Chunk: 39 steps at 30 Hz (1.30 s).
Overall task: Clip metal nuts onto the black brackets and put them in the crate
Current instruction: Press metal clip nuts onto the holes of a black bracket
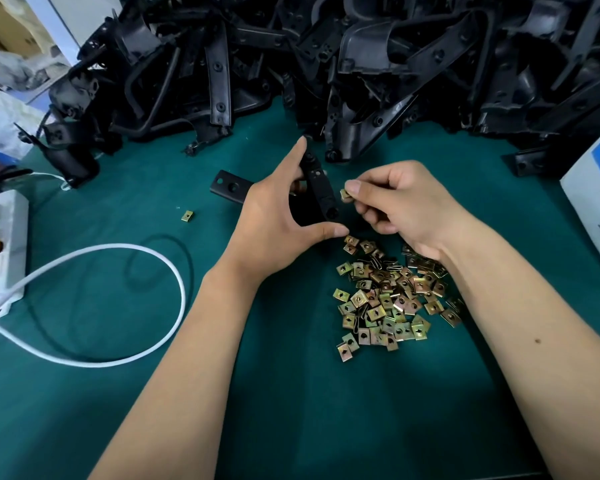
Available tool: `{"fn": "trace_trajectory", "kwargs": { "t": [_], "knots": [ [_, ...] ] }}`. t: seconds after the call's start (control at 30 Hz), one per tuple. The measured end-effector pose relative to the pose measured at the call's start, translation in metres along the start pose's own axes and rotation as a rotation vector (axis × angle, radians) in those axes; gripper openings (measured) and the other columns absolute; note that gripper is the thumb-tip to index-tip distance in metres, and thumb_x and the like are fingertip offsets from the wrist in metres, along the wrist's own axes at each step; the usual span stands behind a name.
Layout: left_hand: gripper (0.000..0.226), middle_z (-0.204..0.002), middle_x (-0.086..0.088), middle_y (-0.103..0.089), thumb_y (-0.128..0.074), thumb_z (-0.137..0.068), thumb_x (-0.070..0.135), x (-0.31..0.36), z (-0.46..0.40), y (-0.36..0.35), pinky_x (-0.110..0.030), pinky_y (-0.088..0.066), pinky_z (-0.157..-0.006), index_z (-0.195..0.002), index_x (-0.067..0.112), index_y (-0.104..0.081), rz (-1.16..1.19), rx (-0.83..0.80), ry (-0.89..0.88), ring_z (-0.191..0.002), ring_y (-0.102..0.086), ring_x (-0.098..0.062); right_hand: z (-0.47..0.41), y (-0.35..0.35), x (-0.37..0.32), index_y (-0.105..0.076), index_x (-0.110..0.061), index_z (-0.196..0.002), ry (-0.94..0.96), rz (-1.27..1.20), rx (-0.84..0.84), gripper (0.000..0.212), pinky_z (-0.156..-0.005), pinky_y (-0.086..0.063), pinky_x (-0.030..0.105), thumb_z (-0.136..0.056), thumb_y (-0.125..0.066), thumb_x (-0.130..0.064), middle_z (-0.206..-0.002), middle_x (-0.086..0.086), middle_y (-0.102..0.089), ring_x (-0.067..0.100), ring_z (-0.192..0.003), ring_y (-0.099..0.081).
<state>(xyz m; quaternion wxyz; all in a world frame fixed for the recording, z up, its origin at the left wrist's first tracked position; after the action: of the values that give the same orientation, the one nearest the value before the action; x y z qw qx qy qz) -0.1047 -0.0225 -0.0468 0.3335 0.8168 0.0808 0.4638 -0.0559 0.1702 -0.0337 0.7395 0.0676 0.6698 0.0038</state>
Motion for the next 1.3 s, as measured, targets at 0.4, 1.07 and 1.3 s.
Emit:
{"fn": "trace_trajectory", "kwargs": {
  "t": [0.4,1.07,1.3],
  "knots": [
    [0.124,-0.117,0.030,-0.055,-0.097,-0.062,0.042,-0.004,-0.002,-0.003,0.002,-0.030,-0.098,-0.162,0.015,-0.030,0.025,0.025,0.000,-0.109,-0.051,0.024,0.001,-0.007,0.000,-0.070,-0.008,-0.085,0.011,-0.017,-0.023,0.017,-0.040,-0.033,0.016,-0.100,-0.065,-0.010,-0.061,-0.003,-0.059,0.007,-0.052,-0.049],
    [0.124,-0.113,0.032,-0.055,-0.097,-0.060,0.046,-0.001,-0.001,0.000,0.002,-0.032,-0.097,-0.161,0.018,-0.031,0.009,0.031,-0.005,-0.108,-0.052,0.023,0.000,-0.007,0.002,-0.072,-0.008,-0.085,0.009,0.026,-0.001,0.015,-0.041,-0.034,0.016,-0.099,-0.068,-0.014,-0.060,-0.002,-0.058,0.009,-0.053,-0.048],
    [0.125,-0.121,0.010,-0.068,-0.097,-0.060,0.044,0.007,0.000,0.001,-0.003,-0.035,-0.098,-0.161,0.014,-0.031,-0.002,0.029,-0.009,-0.111,-0.061,-0.001,0.000,-0.006,0.001,-0.072,-0.007,-0.086,0.006,0.062,-0.026,0.014,-0.041,-0.035,0.015,-0.098,-0.069,-0.014,-0.059,-0.004,-0.058,0.007,-0.052,-0.049]
  ]
}}
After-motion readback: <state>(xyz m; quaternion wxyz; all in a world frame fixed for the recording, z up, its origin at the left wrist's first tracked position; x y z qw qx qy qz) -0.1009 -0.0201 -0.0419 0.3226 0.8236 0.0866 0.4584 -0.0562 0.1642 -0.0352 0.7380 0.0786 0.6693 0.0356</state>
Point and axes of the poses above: each hand's wrist, its own z-axis away from the middle knuckle, its own y-axis out of the back of the hand, x = y × z, the point moved 2 cm from there along -z, towards the middle knuckle
